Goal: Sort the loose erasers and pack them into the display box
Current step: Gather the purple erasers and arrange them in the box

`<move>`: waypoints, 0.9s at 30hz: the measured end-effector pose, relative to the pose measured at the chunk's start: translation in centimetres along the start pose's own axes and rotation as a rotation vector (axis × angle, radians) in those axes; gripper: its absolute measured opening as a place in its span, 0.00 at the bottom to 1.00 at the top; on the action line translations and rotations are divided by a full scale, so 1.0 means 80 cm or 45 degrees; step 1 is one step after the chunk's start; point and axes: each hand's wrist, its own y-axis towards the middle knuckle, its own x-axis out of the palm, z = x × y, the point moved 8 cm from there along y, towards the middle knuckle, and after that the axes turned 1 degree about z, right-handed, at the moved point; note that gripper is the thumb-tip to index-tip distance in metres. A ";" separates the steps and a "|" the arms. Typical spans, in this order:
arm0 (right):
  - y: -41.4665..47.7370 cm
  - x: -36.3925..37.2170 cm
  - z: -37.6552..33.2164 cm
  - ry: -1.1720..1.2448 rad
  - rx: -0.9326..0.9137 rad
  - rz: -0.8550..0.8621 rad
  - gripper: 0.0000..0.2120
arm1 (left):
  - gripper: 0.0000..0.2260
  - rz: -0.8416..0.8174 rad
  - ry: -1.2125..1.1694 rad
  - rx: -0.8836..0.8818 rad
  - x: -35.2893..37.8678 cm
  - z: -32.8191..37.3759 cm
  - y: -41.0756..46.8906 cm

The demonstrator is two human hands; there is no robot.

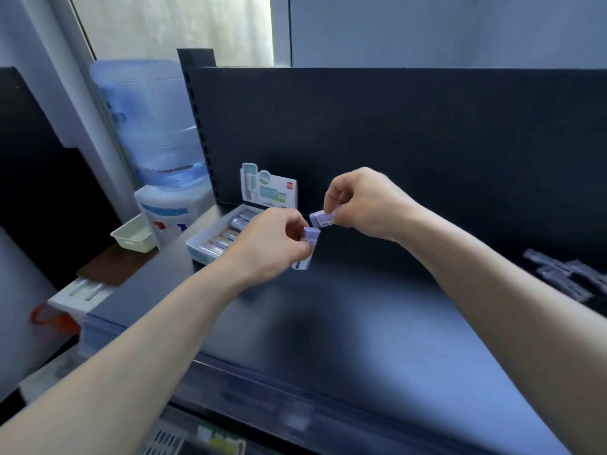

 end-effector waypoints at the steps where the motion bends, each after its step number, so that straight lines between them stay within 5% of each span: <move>1: 0.006 0.008 -0.008 0.005 0.005 0.001 0.05 | 0.04 0.020 -0.007 -0.001 -0.011 -0.010 0.004; 10: 0.038 0.045 -0.042 -0.071 0.051 0.039 0.13 | 0.06 0.193 -0.132 -0.143 -0.073 -0.085 0.031; 19: 0.061 0.067 -0.072 -0.042 -0.119 -0.010 0.09 | 0.10 0.358 -0.168 -0.291 -0.119 -0.121 0.012; 27: 0.081 0.107 -0.090 -0.118 -0.143 -0.076 0.08 | 0.08 0.282 -0.198 -0.319 -0.120 -0.140 0.014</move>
